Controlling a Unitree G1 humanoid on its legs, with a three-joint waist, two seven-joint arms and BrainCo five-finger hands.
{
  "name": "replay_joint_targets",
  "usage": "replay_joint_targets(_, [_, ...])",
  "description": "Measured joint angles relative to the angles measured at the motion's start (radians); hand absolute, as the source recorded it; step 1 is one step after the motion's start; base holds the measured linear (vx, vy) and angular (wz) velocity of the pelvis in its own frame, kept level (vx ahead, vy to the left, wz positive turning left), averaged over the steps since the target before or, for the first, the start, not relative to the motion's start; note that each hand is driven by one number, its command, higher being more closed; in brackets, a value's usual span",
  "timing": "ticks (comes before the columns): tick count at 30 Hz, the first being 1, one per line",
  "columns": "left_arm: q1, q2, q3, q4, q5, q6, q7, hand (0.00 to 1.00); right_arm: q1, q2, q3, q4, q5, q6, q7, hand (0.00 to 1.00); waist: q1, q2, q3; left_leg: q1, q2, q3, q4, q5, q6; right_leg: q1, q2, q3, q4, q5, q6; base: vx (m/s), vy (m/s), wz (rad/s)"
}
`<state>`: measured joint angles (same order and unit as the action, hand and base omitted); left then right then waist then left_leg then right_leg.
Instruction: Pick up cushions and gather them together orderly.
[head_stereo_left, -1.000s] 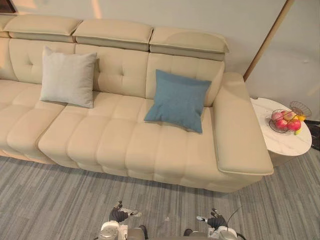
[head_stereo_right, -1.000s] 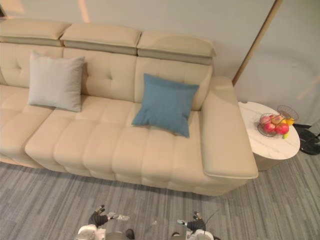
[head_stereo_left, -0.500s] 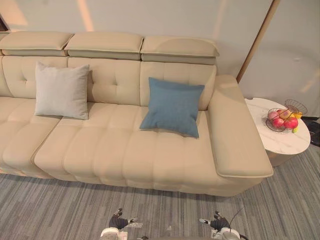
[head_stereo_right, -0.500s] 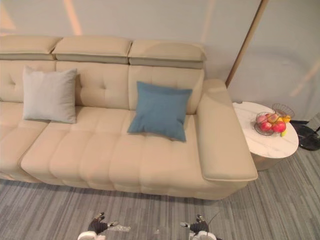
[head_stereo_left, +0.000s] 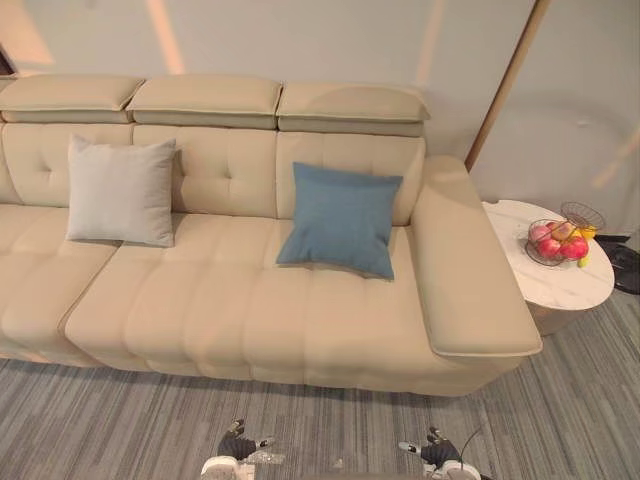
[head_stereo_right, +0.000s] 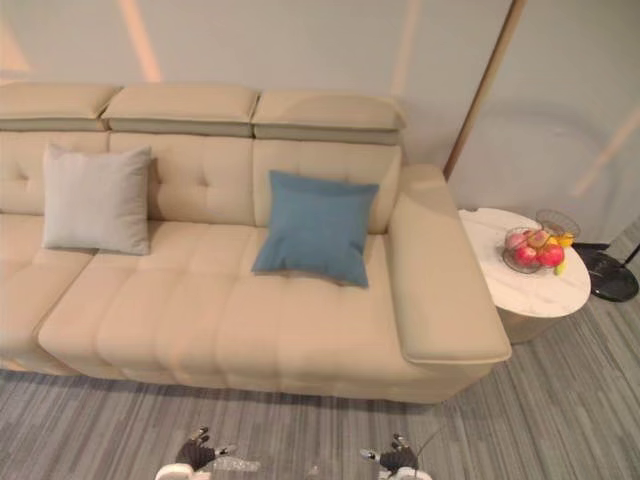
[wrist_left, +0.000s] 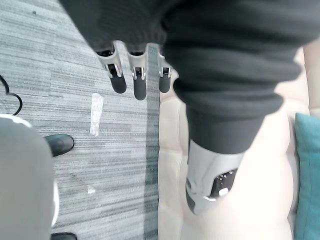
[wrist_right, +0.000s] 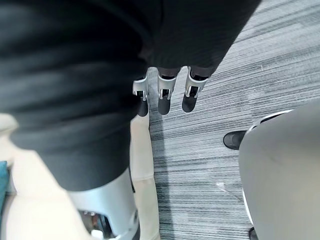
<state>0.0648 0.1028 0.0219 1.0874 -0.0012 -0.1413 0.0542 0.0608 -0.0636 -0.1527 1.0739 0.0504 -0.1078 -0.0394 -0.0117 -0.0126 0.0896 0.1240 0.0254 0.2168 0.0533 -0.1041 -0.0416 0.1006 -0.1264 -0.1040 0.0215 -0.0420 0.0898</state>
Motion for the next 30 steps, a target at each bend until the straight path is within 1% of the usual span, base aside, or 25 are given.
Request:
replay_joint_targets(2, [0.0,-0.002,-0.001,-0.001,0.0,0.0,0.0,0.0,-0.001,-0.007,0.0,-0.005,-0.002,0.0,0.0,0.0,-0.005,0.001,0.004,-0.009,0.004,-0.002,0.02,-0.007,-0.005,-0.022,0.006,0.046,0.001,0.011,0.001,-0.08,0.016,-0.69])
replay_joint_targets(3, [-0.005,-0.009,-0.001,-0.009,-0.001,-0.001,-0.001,0.0,-0.002,-0.016,0.0,-0.009,-0.005,0.0,0.0,0.0,-0.006,0.005,0.007,-0.012,0.014,0.037,0.002,-0.009,-0.005,-0.067,0.016,0.096,0.007,0.021,0.002,-0.09,0.014,-0.74])
replay_joint_targets(4, [-0.004,-0.01,-0.001,-0.012,-0.001,-0.001,-0.001,0.0,-0.002,-0.017,0.0,-0.012,-0.005,0.0,0.0,0.0,-0.006,0.004,0.007,-0.011,0.014,0.046,-0.001,-0.009,-0.005,-0.075,0.018,0.107,0.009,0.022,0.002,-0.12,0.025,-1.16])
replay_joint_targets(6, [-0.002,-0.009,0.001,-0.016,-0.002,0.0,-0.002,0.0,-0.004,-0.016,0.001,-0.04,-0.009,0.001,0.001,0.0,-0.007,0.004,0.009,-0.011,0.018,0.155,-0.011,-0.014,-0.011,-0.144,0.039,0.216,0.023,0.049,0.003,-0.1,0.029,-1.34])
replay_joint_targets(7, [-0.003,-0.007,0.001,-0.016,-0.002,-0.001,-0.002,0.0,-0.008,-0.015,0.003,-0.042,-0.009,0.001,0.001,0.0,-0.008,0.003,0.012,-0.009,0.021,0.188,-0.01,-0.018,-0.01,-0.161,0.044,0.231,0.024,0.055,0.002,-0.09,0.024,-1.38])
replay_joint_targets(8, [-0.004,-0.003,0.001,-0.016,-0.002,-0.001,-0.003,0.0,-0.022,-0.015,0.01,-0.042,-0.009,0.001,0.001,0.0,-0.01,0.003,0.022,-0.007,0.03,0.236,-0.002,-0.026,-0.012,-0.178,0.044,0.215,0.023,0.064,-0.024,-0.08,0.008,-1.41])
replay_joint_targets(9, [-0.003,-0.002,-0.001,-0.016,-0.002,0.0,-0.004,0.0,-0.027,-0.015,0.012,-0.042,-0.007,0.0,0.002,0.0,-0.028,0.018,0.035,-0.003,0.054,0.317,0.002,-0.029,-0.011,-0.198,0.018,0.059,0.056,0.046,-0.082,-0.09,0.006,-1.74])
replay_joint_targets(10, [-0.001,0.001,-0.001,-0.015,-0.002,0.001,-0.007,0.0,-0.039,-0.017,0.018,-0.041,-0.008,0.001,0.002,0.0,-0.033,0.023,0.039,0.001,0.078,0.383,-0.003,-0.032,-0.015,-0.231,-0.028,-0.163,0.129,0.02,-0.123,-0.06,0.002,-1.32])
replay_joint_targets(11, [-0.001,0.002,-0.001,-0.015,-0.002,0.001,-0.009,0.0,-0.041,-0.016,0.02,-0.041,-0.009,0.001,0.002,0.0,-0.034,0.023,0.039,0.002,0.083,0.396,-0.003,-0.032,-0.017,-0.235,-0.036,-0.207,0.144,0.015,-0.13,-0.01,-0.005,-1.31])
replay_joint_targets(12, [-0.002,0.011,0.001,-0.016,-0.002,0.001,-0.012,0.0,-0.046,-0.015,0.039,-0.039,-0.009,0.001,0.002,0.0,-0.035,0.024,0.038,0.017,0.102,0.452,0.002,-0.033,-0.022,-0.243,-0.069,-0.404,0.213,-0.014,-0.154,0.07,-0.02,-1.28])
replay_joint_targets(13, [-0.002,0.021,0.002,-0.016,-0.001,0.001,-0.014,0.0,-0.047,-0.012,0.046,-0.037,-0.011,0.001,0.003,0.0,-0.032,0.021,0.037,0.031,0.115,0.503,0.003,-0.031,-0.031,-0.237,-0.088,-0.547,0.263,-0.035,-0.174,0.12,-0.054,-1.51])
replay_joint_targets(14, [0.001,0.023,0.005,-0.016,-0.001,0.002,-0.015,0.0,-0.047,-0.012,0.048,-0.036,-0.012,0.001,0.003,0.0,-0.032,0.017,0.034,0.037,0.115,0.532,0.007,-0.031,-0.032,-0.233,-0.096,-0.594,0.283,-0.042,-0.174,0.12,-0.12,-1.54])
replay_joint_targets(15, [0.0,0.022,0.014,-0.013,-0.001,0.002,-0.015,0.0,-0.047,-0.016,0.051,-0.036,-0.012,0.001,0.003,0.0,-0.034,0.009,0.033,0.039,0.116,0.553,0.021,-0.034,-0.036,-0.241,-0.095,-0.614,0.287,-0.057,-0.155,0.11,-0.154,-1.24])
replay_joint_targets(18, [-0.031,-0.008,0.021,-0.005,0.0,0.007,-0.018,0.0,-0.064,-0.041,0.043,-0.037,-0.012,0.003,0.003,0.0,-0.045,0.049,0.065,0.082,0.143,0.589,0.039,-0.035,-0.04,-0.24,-0.022,-0.53,0.254,-0.065,-0.158,0.11,-0.158,-1.14])
replay_joint_targets(19, [-0.036,-0.014,0.023,-0.005,0.0,0.006,-0.019,0.0,-0.064,-0.043,0.043,-0.037,-0.011,0.003,0.004,0.0,-0.046,0.053,0.066,0.077,0.179,0.598,0.113,-0.048,-0.06,-0.237,0.002,-0.501,0.234,-0.081,-0.153,0.13,-0.199,-0.94])
replay_joint_targets(20, [-0.042,-0.015,0.026,0.0,0.0,0.006,-0.02,0.0,-0.062,-0.042,0.053,-0.037,-0.012,0.002,0.004,0.0,-0.05,0.047,0.068,0.04,0.256,0.588,0.286,-0.068,-0.086,-0.226,0.036,-0.461,0.214,-0.09,-0.151,0.13,-0.237,-0.89])
replay_joint_targets(21, [-0.042,-0.017,0.03,0.005,0.0,0.008,-0.021,0.0,-0.061,-0.043,0.063,-0.034,-0.011,0.003,0.004,0.0,-0.046,0.045,0.07,0.015,0.305,0.577,0.401,-0.067,-0.081,-0.211,0.058,-0.439,0.194,-0.089,-0.153,0.13,-0.295,-0.99])
replay_joint_targets(22, [-0.03,-0.02,0.035,0.006,0.0,0.013,-0.021,0.0,-0.061,-0.044,0.085,-0.033,-0.011,0.003,0.004,0.0,-0.044,0.044,0.073,-0.032,0.377,0.528,0.572,-0.059,-0.037,-0.182,0.1,-0.391,0.156,-0.08,-0.168,0.12,-0.241,-1.32])
replay_joint_targets(23, [-0.017,-0.031,0.057,-0.002,-0.004,0.016,-0.023,0.0,-0.065,-0.045,0.099,-0.034,-0.011,0.003,0.003,0.0,-0.036,0.046,0.073,-0.095,0.394,0.404,0.702,-0.113,-0.026,-0.158,0.139,-0.326,0.127,-0.072,-0.184,0.11,-0.151,-1.43])
replay_joint_targets(24, [-0.018,-0.031,0.065,-0.014,-0.002,0.017,-0.023,0.0,-0.07,-0.051,0.098,-0.032,-0.01,0.004,0.003,0.0,-0.03,0.047,0.076,-0.121,0.364,0.329,0.721,-0.138,-0.048,-0.146,0.151,-0.29,0.118,-0.071,-0.19,0.15,-0.048,-1.66])
replay_joint_targets(25, [-0.018,-0.034,0.068,-0.025,-0.003,0.014,-0.022,0.0,-0.074,-0.054,0.099,-0.028,-0.009,0.004,0.003,0.0,-0.02,0.043,0.082,-0.156,0.301,0.219,0.708,-0.17,-0.063,-0.129,0.163,-0.229,0.108,-0.072,-0.197,0.18,0.012,-1.77])
replay_joint_targets(26, [-0.017,-0.036,0.067,-0.037,-0.003,0.013,-0.022,0.0,-0.077,-0.055,0.097,-0.024,-0.009,0.004,0.002,0.0,-0.012,0.036,0.091,-0.183,0.225,0.125,0.654,-0.191,-0.06,-0.111,0.165,-0.158,0.108,-0.073,-0.197,0.19,0.03,-1.79])
replay_joint_targets(27, [-0.017,-0.037,0.067,-0.037,-0.004,0.01,-0.021,0.0,-0.081,-0.057,0.094,-0.022,-0.009,0.004,0.002,0.0,-0.008,0.035,0.092,-0.197,0.188,0.08,0.609,-0.196,-0.065,-0.104,0.166,-0.121,0.108,-0.074,-0.194,0.18,0.054,-1.78])
replay_joint_targets(29, [-0.018,-0.044,0.067,-0.044,-0.015,-0.002,-0.02,0.0,-0.077,-0.063,0.085,-0.021,-0.01,0.004,0.0,0.0,-0.005,0.042,0.096,-0.246,0.086,-0.103,0.452,-0.196,-0.071,-0.099,0.177,-0.004,0.106,-0.074,-0.182,0.19,0.112,-1.88])
replay_joint_targets(30, [-0.018,-0.053,0.068,-0.05,-0.027,-0.004,-0.018,0.0,-0.079,-0.06,0.081,-0.021,-0.01,0.004,-0.001,0.0,0.004,0.055,0.1,-0.269,0.044,-0.255,0.34,-0.181,-0.078,-0.101,0.196,0.082,0.104,-0.072,-0.175,0.17,0.138,-1.91])
